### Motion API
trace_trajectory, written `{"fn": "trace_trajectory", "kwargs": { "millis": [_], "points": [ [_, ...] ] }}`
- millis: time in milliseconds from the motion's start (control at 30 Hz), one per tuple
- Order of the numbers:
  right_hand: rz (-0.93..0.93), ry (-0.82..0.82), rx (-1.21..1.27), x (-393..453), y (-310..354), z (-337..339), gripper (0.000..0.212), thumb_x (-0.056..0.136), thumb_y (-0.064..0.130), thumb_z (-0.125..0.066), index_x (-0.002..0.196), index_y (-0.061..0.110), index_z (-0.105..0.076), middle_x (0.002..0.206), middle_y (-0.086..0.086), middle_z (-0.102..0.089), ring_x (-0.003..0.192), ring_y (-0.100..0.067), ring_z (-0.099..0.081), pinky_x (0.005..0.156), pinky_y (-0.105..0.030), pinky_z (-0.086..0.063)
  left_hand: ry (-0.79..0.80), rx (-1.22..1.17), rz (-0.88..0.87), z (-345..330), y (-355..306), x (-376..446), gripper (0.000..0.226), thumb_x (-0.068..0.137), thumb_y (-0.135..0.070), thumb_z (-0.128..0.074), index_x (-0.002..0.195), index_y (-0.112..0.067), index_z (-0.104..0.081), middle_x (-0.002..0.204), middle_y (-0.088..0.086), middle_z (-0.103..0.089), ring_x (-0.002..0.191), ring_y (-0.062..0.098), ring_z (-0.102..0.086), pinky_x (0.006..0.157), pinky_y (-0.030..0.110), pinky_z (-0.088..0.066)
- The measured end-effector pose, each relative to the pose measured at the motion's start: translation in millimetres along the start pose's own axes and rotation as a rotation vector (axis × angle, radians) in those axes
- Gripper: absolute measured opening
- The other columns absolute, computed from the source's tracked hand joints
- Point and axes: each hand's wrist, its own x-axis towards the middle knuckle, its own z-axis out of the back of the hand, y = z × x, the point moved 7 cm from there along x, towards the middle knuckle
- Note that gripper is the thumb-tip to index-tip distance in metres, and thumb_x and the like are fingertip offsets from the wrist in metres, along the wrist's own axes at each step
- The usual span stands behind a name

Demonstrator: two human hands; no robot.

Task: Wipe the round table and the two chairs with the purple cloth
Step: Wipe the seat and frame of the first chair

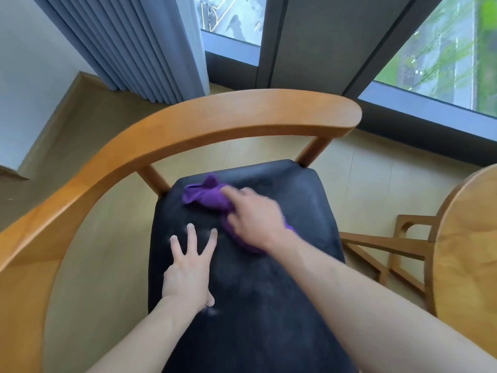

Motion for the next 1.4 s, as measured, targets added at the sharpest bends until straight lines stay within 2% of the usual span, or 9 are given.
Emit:
{"fn": "trace_trajectory", "kwargs": {
  "millis": [267,467,533,600,800,933,1133,1233,1400],
  "points": [
    [-0.613,-0.307,0.103,-89,-122,19,0.023,0.093,0.034,-0.049,0.116,0.029,-0.046,0.103,-0.012,-0.062,0.093,-0.042,-0.063,0.075,-0.042,-0.044,-0.012,-0.026,0.028,1,2,0,0.161,0.054,-0.054,-0.095,0.149,-0.040,0.035,0.161,0.010,0.030,0.151,0.046,-0.002,0.064,0.026,-0.055],
    [-0.435,0.083,0.236,-171,-49,-46,0.041,0.089,0.038,-0.052,0.129,0.036,-0.044,0.111,-0.006,-0.069,0.101,-0.038,-0.065,0.077,-0.039,-0.046,0.125,-0.371,0.080,3,-9,-27,0.113,0.082,-0.005,-0.064,0.159,-0.040,0.011,0.165,-0.004,0.028,0.155,0.038,0.012,0.106,0.053,-0.046],
    [-0.368,0.247,0.416,-183,-20,-56,0.037,0.088,0.035,-0.057,0.125,0.035,-0.056,0.114,0.004,-0.071,0.106,-0.027,-0.065,0.089,-0.037,-0.051,0.159,-0.630,0.056,6,-22,-45,0.077,0.086,-0.005,-0.051,0.157,-0.025,-0.030,0.166,0.004,-0.016,0.152,0.035,-0.021,0.110,0.049,-0.043],
    [-0.300,0.284,0.540,-191,10,-46,0.026,0.087,0.032,-0.062,0.113,0.032,-0.063,0.106,0.012,-0.071,0.100,-0.017,-0.064,0.093,-0.039,-0.052,0.164,-1.057,0.141,13,-28,-75,0.045,0.090,-0.006,-0.045,0.131,-0.011,-0.063,0.129,0.012,-0.059,0.118,0.031,-0.057,0.100,0.043,-0.051],
    [-0.098,0.250,0.827,-237,107,39,0.044,0.085,0.026,-0.063,0.127,0.035,-0.052,0.109,0.007,-0.069,0.100,-0.010,-0.066,0.095,-0.035,-0.053,0.023,-1.918,0.387,56,8,-190,0.062,0.080,-0.050,-0.074,0.131,-0.015,-0.062,0.122,0.009,-0.071,0.107,0.027,-0.072,0.094,0.041,-0.057],
    [0.050,0.168,0.857,-261,174,99,0.050,0.089,0.015,-0.064,0.131,0.037,-0.048,0.106,0.006,-0.068,0.096,-0.007,-0.067,0.088,-0.027,-0.055,-0.272,-1.955,0.291,112,54,-269,0.017,0.094,-0.027,-0.070,0.109,-0.020,-0.078,0.099,0.005,-0.080,0.091,0.022,-0.077,0.069,0.028,-0.059],
    [0.147,0.065,0.675,-263,267,157,0.036,0.083,0.012,-0.068,0.114,0.029,-0.063,0.090,0.017,-0.069,0.088,-0.002,-0.066,0.075,-0.017,-0.051,-0.703,-1.689,0.265,161,140,-371,0.019,0.102,-0.030,-0.060,0.117,-0.027,-0.071,0.113,-0.013,-0.076,0.109,0.005,-0.070,0.099,0.032,-0.053],
    [0.235,0.101,0.600,-258,311,167,0.015,0.088,0.020,-0.069,0.075,0.026,-0.063,0.065,0.022,-0.063,0.064,0.000,-0.059,0.053,-0.012,-0.041,-0.728,-1.669,0.300,160,174,-398,0.021,0.104,-0.035,-0.056,0.117,-0.029,-0.072,0.113,-0.013,-0.076,0.109,0.006,-0.069,0.103,0.035,-0.051],
    [0.273,0.137,0.665,-262,366,156,0.012,0.095,0.030,-0.067,0.086,0.024,-0.063,0.082,0.008,-0.067,0.075,-0.008,-0.062,0.063,-0.023,-0.047,-0.487,-1.932,0.278,140,222,-408,0.032,0.100,-0.040,-0.061,0.120,-0.017,-0.074,0.115,0.004,-0.077,0.108,0.024,-0.073,0.097,0.041,-0.056]
  ]
}}
